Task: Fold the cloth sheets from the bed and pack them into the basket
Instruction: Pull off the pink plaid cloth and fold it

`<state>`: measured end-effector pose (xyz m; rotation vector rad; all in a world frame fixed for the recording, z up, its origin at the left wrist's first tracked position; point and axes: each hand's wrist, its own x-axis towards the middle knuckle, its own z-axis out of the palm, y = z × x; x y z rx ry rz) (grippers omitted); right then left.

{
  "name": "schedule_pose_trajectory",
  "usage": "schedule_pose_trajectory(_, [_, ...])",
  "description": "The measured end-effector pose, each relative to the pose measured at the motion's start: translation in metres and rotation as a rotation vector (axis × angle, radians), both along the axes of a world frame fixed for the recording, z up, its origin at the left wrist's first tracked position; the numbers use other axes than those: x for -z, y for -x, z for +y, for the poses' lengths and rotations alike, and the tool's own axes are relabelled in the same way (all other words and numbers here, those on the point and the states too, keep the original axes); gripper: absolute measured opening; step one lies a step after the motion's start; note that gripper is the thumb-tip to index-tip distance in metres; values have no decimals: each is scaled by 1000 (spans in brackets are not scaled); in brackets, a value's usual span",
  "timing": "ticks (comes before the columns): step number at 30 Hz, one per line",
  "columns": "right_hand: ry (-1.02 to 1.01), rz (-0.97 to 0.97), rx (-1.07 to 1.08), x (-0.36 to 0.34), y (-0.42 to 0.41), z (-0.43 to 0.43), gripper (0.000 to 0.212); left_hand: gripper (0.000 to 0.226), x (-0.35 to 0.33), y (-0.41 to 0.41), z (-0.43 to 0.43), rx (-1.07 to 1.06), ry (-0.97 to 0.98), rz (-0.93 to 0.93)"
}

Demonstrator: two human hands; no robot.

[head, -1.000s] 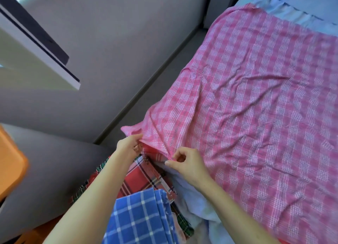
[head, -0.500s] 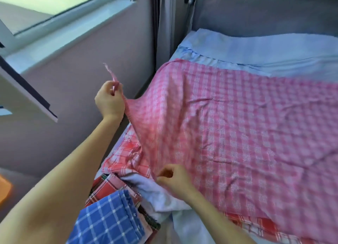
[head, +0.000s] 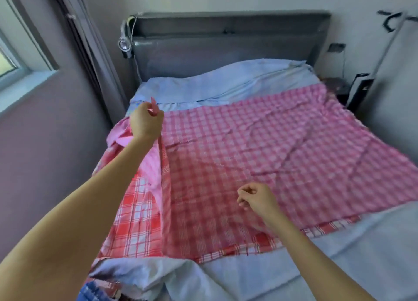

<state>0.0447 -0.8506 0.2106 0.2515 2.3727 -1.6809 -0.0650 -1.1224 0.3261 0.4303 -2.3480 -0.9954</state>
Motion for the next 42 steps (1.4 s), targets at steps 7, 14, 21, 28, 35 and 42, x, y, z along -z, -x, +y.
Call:
schedule_pose_trajectory(7, [29,-44,275,2,-58,130,13,36,50,7,86,262,34,-68])
schedule_pose_trajectory(14, [12,-54,474,9,-125,294,18,28,64,-7,260,402,69,-45])
schedule_pose_trajectory(21, [-28,-72,472,14,-151,474,21,27,75,-17,471,350,58,-32])
schedule_pose_trajectory(28, [-15,-108,408,20,-144,604,11,27,97,-36,640,379,21,1])
schedule_pose_trajectory(35, [33,-136,398,39,-114,722,14,26,120,-10,775,398,3,-35])
schedule_pose_trajectory(42, [30,-221,419,70,-75,839,13,24,141,50,912,401,-7,-122])
